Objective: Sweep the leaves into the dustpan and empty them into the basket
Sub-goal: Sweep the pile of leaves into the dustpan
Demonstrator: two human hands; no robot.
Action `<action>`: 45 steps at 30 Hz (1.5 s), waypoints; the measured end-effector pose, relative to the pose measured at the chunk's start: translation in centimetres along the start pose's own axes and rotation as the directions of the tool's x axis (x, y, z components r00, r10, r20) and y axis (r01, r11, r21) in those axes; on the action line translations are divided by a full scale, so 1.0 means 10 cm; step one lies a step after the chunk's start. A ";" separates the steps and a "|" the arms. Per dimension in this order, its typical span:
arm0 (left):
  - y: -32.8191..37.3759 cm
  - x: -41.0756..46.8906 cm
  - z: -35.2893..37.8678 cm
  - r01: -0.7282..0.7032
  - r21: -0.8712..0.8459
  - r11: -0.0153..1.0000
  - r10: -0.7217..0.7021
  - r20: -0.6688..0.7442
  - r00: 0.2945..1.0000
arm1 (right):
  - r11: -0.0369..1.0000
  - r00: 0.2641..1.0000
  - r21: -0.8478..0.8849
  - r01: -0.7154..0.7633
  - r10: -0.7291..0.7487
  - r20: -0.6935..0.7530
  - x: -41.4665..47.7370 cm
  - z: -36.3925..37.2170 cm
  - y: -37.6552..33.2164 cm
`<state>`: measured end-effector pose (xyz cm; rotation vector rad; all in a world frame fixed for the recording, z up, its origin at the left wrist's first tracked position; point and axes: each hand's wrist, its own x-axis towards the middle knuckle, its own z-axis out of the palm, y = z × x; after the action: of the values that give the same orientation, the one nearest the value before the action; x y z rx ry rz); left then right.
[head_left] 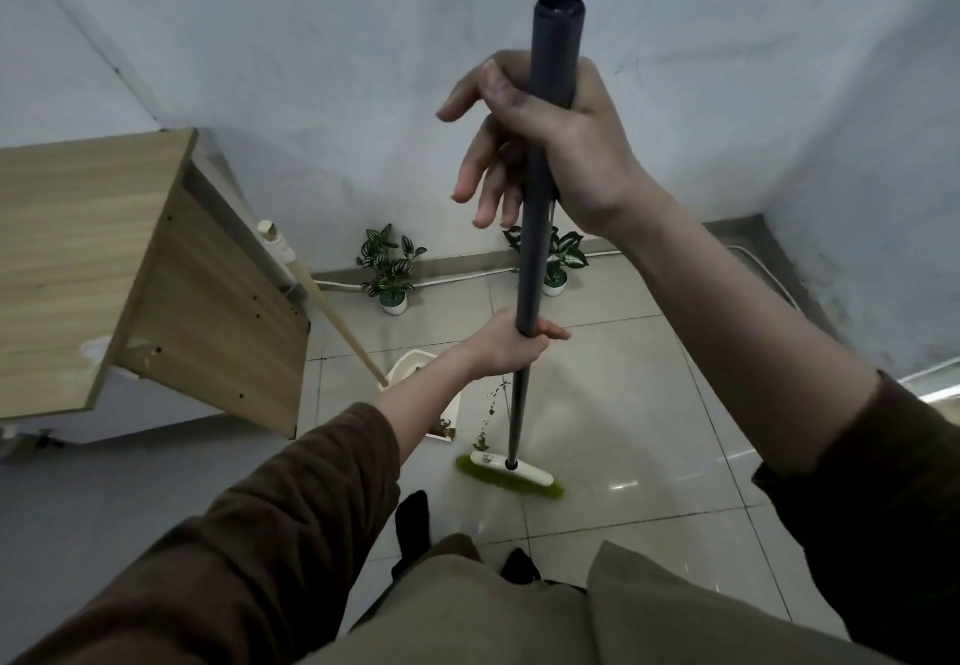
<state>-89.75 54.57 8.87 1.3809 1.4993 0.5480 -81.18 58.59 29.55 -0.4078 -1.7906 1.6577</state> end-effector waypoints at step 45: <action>-0.39 0.22 -0.92 -0.023 -0.016 1.000 0.026 0.224 0.974 | 0.959 0.986 -0.259 -0.116 0.079 -0.150 0.66 0.93 0.22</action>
<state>-99.33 58.26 8.62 1.4028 1.2959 0.4010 -92.46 55.95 29.21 -0.7245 -1.9201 1.4160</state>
